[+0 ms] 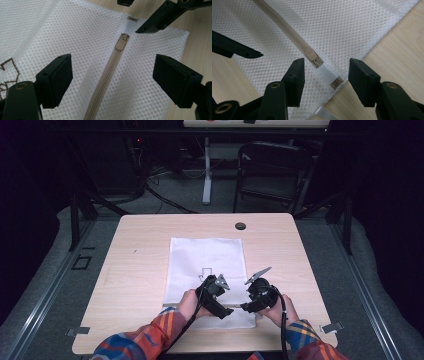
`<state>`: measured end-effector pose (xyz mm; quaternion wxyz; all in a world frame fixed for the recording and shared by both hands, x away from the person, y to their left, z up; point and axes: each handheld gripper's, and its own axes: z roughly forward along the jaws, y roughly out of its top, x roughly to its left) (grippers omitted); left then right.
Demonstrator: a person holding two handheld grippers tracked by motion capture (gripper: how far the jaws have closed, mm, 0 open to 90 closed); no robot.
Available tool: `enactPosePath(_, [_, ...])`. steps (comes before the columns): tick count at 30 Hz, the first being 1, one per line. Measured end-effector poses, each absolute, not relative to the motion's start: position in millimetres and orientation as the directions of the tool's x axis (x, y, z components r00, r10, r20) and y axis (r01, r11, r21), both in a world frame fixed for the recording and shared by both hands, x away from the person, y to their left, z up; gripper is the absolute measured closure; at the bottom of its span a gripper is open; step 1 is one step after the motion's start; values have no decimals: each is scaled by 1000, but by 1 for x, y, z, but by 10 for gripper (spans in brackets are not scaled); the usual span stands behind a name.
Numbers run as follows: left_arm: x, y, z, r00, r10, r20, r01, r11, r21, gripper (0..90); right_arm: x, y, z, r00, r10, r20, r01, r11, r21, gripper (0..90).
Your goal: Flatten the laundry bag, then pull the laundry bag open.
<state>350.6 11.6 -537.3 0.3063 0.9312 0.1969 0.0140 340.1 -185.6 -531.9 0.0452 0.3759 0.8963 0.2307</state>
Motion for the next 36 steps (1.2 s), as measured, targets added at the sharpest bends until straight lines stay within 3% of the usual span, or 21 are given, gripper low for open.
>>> enactPosePath(6, [351, 4, -540, 929, 357, -94, 343, -741, 578, 217, 340, -185, -533, -710, 700, 80, 651, 608, 455, 556])
enactPosePath(12, [349, -4, -545, 936, 341, -94, 331, -753, 569, 332, 339, -184, -534, -711, 698, 79, 653, 615, 442, 645])
enactPosePath(19, [350, -9, -550, 946, 314, -86, 305, -765, 567, 525, 341, -183, -536, -713, 698, 63, 650, 625, 433, 703])
enactPosePath(36, [354, -21, -562, 948, 301, -106, 306, -763, 569, 736, 346, -188, -552, -683, 721, 117, 683, 575, 451, 875])
